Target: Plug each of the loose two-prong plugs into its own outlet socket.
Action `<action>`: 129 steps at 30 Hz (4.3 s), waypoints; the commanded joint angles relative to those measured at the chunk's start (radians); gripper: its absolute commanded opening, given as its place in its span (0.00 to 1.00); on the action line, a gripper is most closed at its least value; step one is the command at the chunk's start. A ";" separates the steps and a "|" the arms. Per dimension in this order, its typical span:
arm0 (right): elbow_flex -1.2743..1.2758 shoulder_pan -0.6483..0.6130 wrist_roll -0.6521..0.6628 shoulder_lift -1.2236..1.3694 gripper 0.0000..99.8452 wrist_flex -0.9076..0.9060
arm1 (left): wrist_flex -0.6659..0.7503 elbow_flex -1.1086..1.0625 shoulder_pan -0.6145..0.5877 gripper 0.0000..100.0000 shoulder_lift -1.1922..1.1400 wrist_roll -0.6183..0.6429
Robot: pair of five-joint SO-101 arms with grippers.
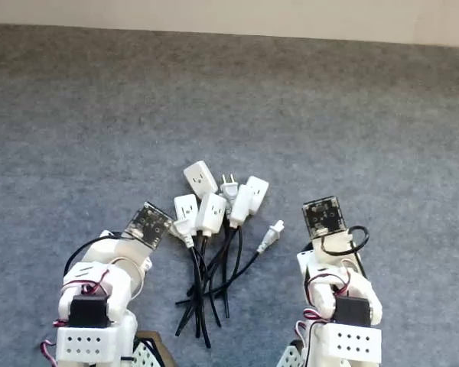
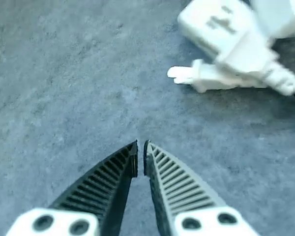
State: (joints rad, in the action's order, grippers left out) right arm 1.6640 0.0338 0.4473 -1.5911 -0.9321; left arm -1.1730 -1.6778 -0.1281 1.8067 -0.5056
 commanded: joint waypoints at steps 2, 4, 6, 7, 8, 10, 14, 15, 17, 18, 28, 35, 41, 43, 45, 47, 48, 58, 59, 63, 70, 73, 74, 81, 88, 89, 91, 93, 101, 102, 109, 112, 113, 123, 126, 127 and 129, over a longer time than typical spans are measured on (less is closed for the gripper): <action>0.105 0.056 -0.005 -0.008 0.01 0.016 | 0.064 -0.008 -0.163 0.05 0.010 0.072; 0.105 0.054 -0.025 -0.001 0.01 0.013 | 0.075 -0.004 -0.174 0.05 0.008 0.078; 0.064 0.056 -0.023 0.001 0.01 -0.021 | 0.064 0.031 -0.171 0.09 0.008 0.080; 0.027 0.056 -0.025 0.001 0.01 -0.070 | 0.035 0.058 -0.171 0.11 0.007 0.080; -0.018 0.053 -0.028 0.001 0.01 -0.124 | -0.002 0.088 -0.171 0.13 0.007 0.080; -0.111 0.036 -0.025 0.001 0.01 -0.183 | -0.054 0.140 -0.171 0.16 0.007 0.075; -0.240 -0.012 -0.021 0.004 0.01 -0.240 | -0.061 0.223 -0.171 0.17 0.005 -0.005; -0.265 -0.019 -0.021 0.010 0.01 -0.257 | -0.066 0.251 -0.171 0.17 0.005 -0.026; -0.332 -0.027 -0.017 0.059 0.01 -0.280 | -0.109 0.325 -0.171 0.17 -0.008 -0.063; -0.366 -0.027 -0.006 0.105 0.01 -0.300 | -0.137 0.374 -0.171 0.17 -0.035 -0.068; -0.817 -0.028 -0.117 0.697 0.01 -0.286 | -0.483 1.247 -0.077 0.17 -0.972 -0.074; -0.806 -0.133 -0.259 0.944 0.01 -0.124 | -0.588 1.725 0.054 0.17 -1.618 -0.035; -0.590 -0.162 -0.302 0.946 0.02 0.087 | -0.586 1.972 0.166 0.17 -1.962 -0.029; -0.573 -0.166 -0.304 0.928 0.06 0.088 | -0.562 2.022 0.213 0.17 -2.045 0.005; -0.565 -0.168 -0.304 0.881 0.11 0.093 | -0.460 2.035 0.246 0.17 -2.109 0.101; -0.527 -0.171 -0.305 0.817 0.13 0.099 | -0.341 2.032 0.254 0.17 -2.163 0.193; -0.501 -0.179 -0.305 0.779 0.13 0.111 | -0.292 2.032 0.255 0.17 -2.190 0.232; -0.297 -0.278 -0.299 0.456 0.13 0.137 | -0.161 2.041 0.275 0.27 -2.362 0.359; -0.295 -0.278 -0.299 0.452 0.13 0.137 | -0.163 2.049 0.278 0.29 -2.354 0.359; -0.295 -0.278 -0.298 0.450 0.13 0.137 | -0.218 2.063 0.298 0.30 -2.312 0.359; -0.295 -0.277 -0.299 0.452 0.13 0.125 | -0.459 2.052 0.335 0.29 -2.250 0.358; -0.305 -0.277 -0.304 0.452 0.13 0.077 | -0.506 2.035 0.360 0.29 -2.253 0.345; -0.305 -0.277 -0.305 0.452 0.13 0.073 | -0.494 2.018 0.364 0.29 -2.252 0.330; -0.305 -0.277 -0.302 0.452 0.13 0.071 | -0.482 2.003 0.423 0.27 -2.238 0.269; -0.305 -0.277 -0.301 0.452 0.13 0.068 | -0.338 1.886 0.478 0.27 -2.293 0.199; -0.305 -0.277 -0.301 0.452 0.13 0.068 | -0.321 1.879 0.466 0.27 -2.312 0.198; -0.305 -0.277 -0.301 0.452 0.13 0.067 | -0.319 1.885 0.446 0.27 -2.350 0.178; -0.305 -0.277 -0.301 0.452 0.13 0.067 | -0.319 1.902 0.421 0.27 -2.382 0.161; -0.305 -0.277 -0.301 0.452 0.13 0.067 | -0.319 1.975 0.400 0.04 -2.445 0.097; -0.305 -0.277 -0.301 0.452 0.13 0.068 | -0.319 1.988 0.401 0.00 -2.440 0.074; -0.305 -0.277 -0.301 0.452 0.13 0.070 | -0.525 2.178 0.403 0.01 -2.373 0.060; -0.305 -0.277 -0.301 0.452 0.13 0.070 | -0.588 2.313 0.389 0.01 -2.333 0.060; -0.305 -0.277 -0.301 0.452 0.13 0.070 | -0.588 2.342 0.381 0.01 -2.315 0.060; -0.302 -0.278 -0.299 0.452 0.13 0.071 | -0.589 2.336 0.074 0.01 -2.141 -0.052; -0.302 -0.278 -0.299 0.452 0.13 0.071 | -0.589 2.336 -0.082 0.01 -2.074 -0.146; -0.302 -0.278 -0.299 0.452 0.13 0.071 | -0.589 2.335 -0.136 0.01 -2.048 -0.180; -0.302 -0.278 -0.299 0.452 0.13 0.071 | -0.589 2.328 -0.239 0.01 -2.002 -0.241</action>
State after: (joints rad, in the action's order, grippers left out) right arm 1.3740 -0.2394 0.1542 -1.1216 -0.8554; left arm -1.7515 0.6452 -0.1726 -0.3276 -0.6375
